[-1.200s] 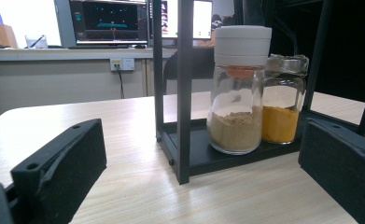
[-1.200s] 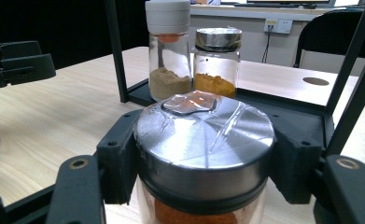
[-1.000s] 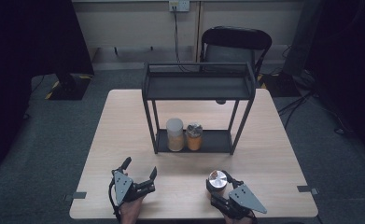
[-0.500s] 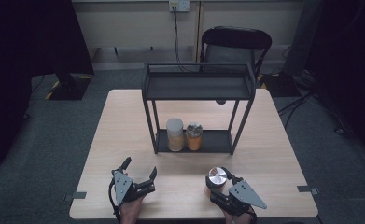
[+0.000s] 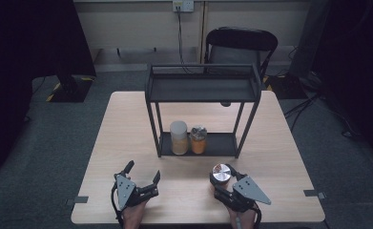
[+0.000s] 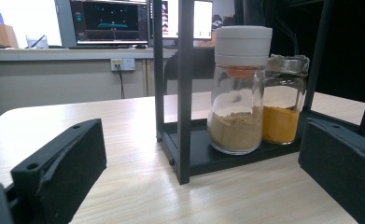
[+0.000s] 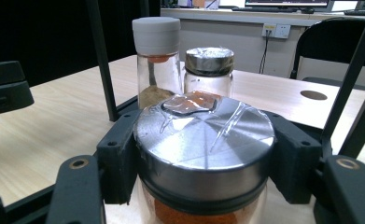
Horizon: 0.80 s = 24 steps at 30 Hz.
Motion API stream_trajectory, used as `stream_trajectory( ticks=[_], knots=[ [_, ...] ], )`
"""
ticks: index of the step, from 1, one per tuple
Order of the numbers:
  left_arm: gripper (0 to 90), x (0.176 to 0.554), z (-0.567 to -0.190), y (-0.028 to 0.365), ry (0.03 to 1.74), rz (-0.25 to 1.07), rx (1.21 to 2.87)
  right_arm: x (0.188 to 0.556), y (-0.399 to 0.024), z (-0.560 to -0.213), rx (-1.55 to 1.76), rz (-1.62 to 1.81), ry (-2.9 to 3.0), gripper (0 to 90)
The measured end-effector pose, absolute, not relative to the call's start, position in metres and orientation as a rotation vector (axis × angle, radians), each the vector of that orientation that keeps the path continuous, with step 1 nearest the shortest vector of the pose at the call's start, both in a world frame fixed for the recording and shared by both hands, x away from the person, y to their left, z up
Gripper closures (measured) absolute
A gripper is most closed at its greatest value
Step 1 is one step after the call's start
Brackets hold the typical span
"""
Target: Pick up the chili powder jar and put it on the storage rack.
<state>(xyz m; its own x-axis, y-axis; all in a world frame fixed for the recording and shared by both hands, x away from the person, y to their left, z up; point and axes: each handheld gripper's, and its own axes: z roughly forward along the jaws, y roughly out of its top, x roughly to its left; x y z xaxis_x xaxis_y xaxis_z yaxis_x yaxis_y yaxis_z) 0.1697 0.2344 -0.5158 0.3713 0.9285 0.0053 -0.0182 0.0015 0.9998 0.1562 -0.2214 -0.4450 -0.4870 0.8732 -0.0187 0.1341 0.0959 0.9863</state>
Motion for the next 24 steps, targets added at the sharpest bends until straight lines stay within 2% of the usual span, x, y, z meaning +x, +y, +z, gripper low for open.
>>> stream_trajectory(
  ticks=[24],
  knots=[
    [0.3, 0.17, -0.516, 0.234, 0.913, 0.936, 1.353, 0.181, -0.214, -0.43, 0.993, 1.425, 1.708, 34.9]
  ],
)
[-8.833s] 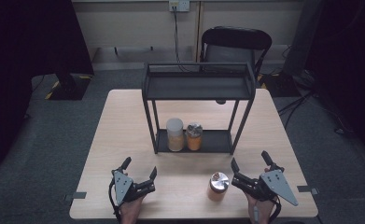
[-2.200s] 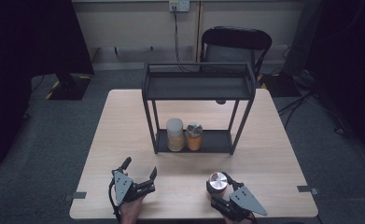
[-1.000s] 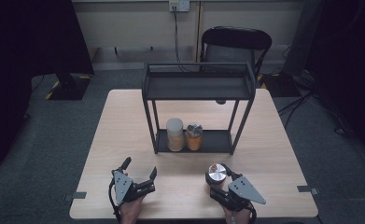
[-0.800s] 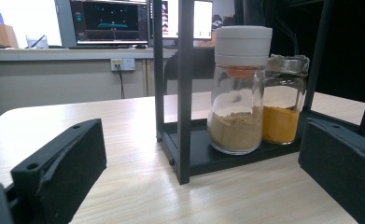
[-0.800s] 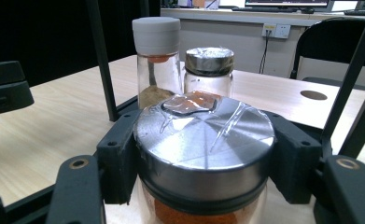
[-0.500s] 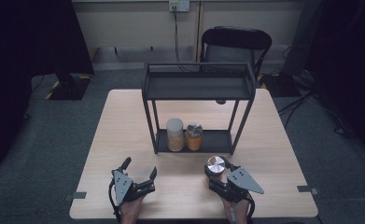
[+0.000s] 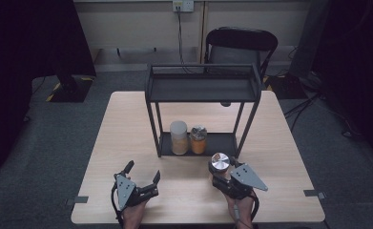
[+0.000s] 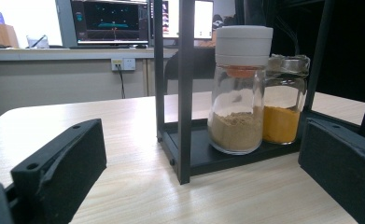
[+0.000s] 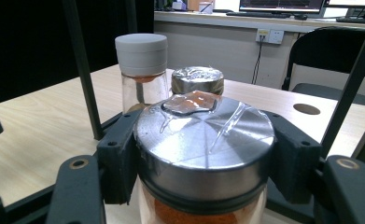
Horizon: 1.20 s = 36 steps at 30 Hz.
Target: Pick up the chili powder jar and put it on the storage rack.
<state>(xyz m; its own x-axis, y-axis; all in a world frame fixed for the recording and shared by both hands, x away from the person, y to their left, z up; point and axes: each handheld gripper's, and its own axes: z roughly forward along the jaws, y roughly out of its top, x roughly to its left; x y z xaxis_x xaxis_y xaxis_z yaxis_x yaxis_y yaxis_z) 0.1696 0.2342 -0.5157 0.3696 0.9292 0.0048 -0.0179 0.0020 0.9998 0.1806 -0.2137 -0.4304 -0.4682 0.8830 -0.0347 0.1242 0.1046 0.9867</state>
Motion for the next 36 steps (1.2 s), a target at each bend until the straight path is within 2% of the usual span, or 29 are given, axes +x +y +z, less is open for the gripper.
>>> stream_trajectory(
  ticks=[36],
  knots=[
    [0.3, 0.169, -0.516, 0.233, 0.918, 0.939, 1.351, 0.216, -0.204, -0.41, 1.017, 1.396, 1.675, 34.9]
  ],
)
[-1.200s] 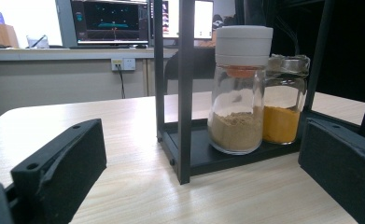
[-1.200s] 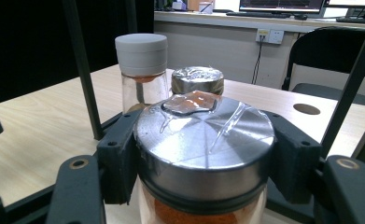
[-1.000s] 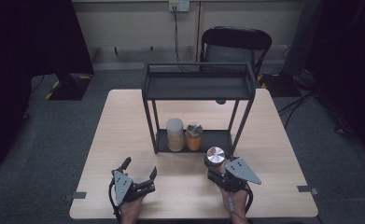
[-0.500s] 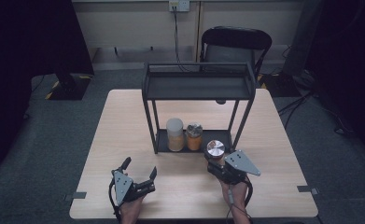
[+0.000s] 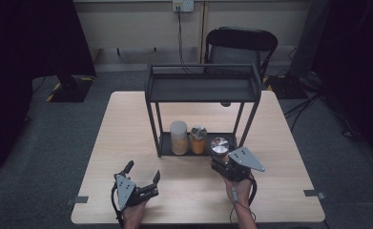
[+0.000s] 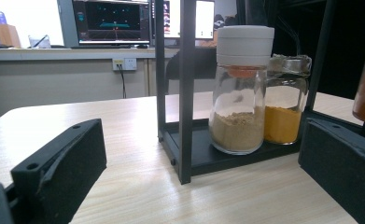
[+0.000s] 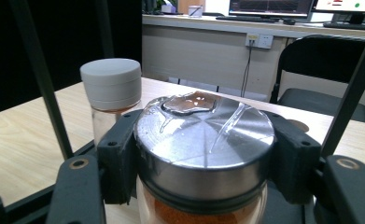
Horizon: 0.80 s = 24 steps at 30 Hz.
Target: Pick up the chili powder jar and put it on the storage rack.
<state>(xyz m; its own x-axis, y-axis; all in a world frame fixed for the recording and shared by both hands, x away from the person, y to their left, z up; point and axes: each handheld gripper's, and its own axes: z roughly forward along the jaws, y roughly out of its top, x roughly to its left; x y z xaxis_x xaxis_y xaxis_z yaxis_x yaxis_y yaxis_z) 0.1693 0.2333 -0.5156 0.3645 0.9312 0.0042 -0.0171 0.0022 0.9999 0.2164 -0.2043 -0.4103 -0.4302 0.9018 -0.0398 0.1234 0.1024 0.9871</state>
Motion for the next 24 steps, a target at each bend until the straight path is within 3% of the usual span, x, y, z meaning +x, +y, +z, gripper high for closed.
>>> stream_trajectory(
  ticks=[24],
  knots=[
    [0.3, 0.169, -0.516, 0.233, 0.92, 0.94, 1.35, 0.252, -0.197, -0.402, 1.048, 1.365, 1.68, 34.9]
  ],
)
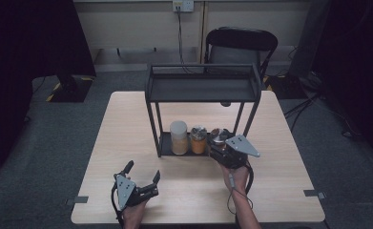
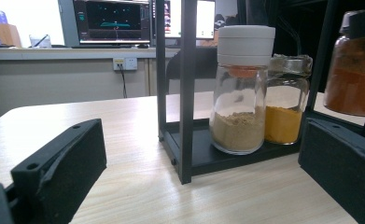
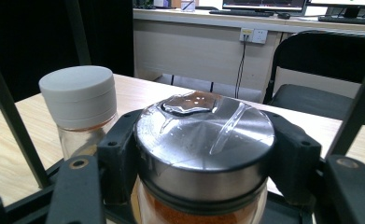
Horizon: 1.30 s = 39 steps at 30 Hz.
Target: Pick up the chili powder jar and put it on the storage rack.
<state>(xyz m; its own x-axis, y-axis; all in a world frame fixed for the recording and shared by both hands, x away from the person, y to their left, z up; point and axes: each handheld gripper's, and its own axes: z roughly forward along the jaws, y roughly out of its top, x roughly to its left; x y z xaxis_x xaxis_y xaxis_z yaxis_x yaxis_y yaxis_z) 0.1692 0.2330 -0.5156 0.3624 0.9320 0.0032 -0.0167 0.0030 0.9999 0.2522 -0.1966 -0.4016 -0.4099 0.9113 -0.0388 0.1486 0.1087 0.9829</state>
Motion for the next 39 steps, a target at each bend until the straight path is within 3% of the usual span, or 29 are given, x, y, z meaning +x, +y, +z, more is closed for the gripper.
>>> stream_trajectory(
  ticks=[39],
  knots=[
    [0.3, 0.169, -0.516, 0.233, 0.92, 0.938, 1.35, 0.277, -0.189, -0.421, 1.121, 1.335, 1.61, 34.8]
  ],
)
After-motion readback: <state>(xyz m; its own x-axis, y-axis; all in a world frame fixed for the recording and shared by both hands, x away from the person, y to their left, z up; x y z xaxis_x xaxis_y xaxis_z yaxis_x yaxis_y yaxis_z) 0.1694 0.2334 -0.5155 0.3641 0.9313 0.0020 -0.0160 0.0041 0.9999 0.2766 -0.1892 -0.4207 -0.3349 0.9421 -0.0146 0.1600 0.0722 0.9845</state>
